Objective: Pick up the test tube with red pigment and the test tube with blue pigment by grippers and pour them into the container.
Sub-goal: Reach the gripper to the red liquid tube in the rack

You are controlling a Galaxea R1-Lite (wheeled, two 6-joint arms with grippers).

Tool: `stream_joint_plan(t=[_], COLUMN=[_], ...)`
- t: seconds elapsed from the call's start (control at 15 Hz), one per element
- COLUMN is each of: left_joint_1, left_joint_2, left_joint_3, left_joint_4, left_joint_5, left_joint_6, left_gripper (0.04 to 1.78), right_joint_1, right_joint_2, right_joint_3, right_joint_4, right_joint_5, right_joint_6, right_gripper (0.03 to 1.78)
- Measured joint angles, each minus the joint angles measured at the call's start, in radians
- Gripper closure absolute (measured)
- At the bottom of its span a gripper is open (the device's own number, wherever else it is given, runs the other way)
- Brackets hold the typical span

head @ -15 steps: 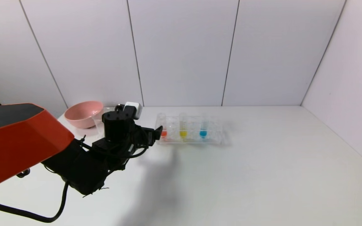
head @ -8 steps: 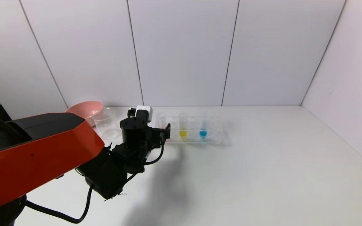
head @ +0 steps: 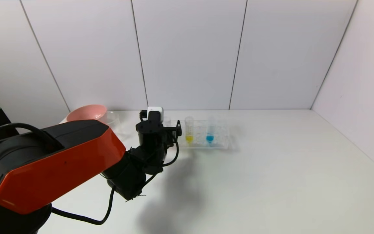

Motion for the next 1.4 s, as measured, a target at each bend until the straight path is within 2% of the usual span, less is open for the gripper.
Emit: stream_joint_plan(t=[0.47,0.6,0.8,1.07,1.4], left_joint_1=[0.0,0.0,0.0,0.0,0.004], left_joint_2=[0.028,0.031,0.034,0.036,0.038], left_joint_3=[-0.018,-0.019,-0.02,-0.022,-0.025], left_joint_4=[-0.001,0.0,-0.001,0.0,0.004], left_joint_5=[0.0,-0.001,-0.007,-0.011,-0.011], left_joint_6=[0.008,0.008,0.008,0.007,0.007], left_gripper=[0.06,0.14,0.45,1.14,1.15], right_joint_1=[0.0,0.0,0.0,0.0,0.0], right_joint_2=[0.0,0.0,0.0,0.0,0.0], right_joint_3=[0.0,0.0,0.0,0.0,0.0], right_joint_4=[0.0,0.0,0.0,0.0,0.0], right_joint_5=[0.0,0.0,0.0,0.0,0.0], right_joint_6=[0.0,0.0,0.0,0.0,0.0], right_gripper=[0.04,0.04,0.04,0.04,0.04])
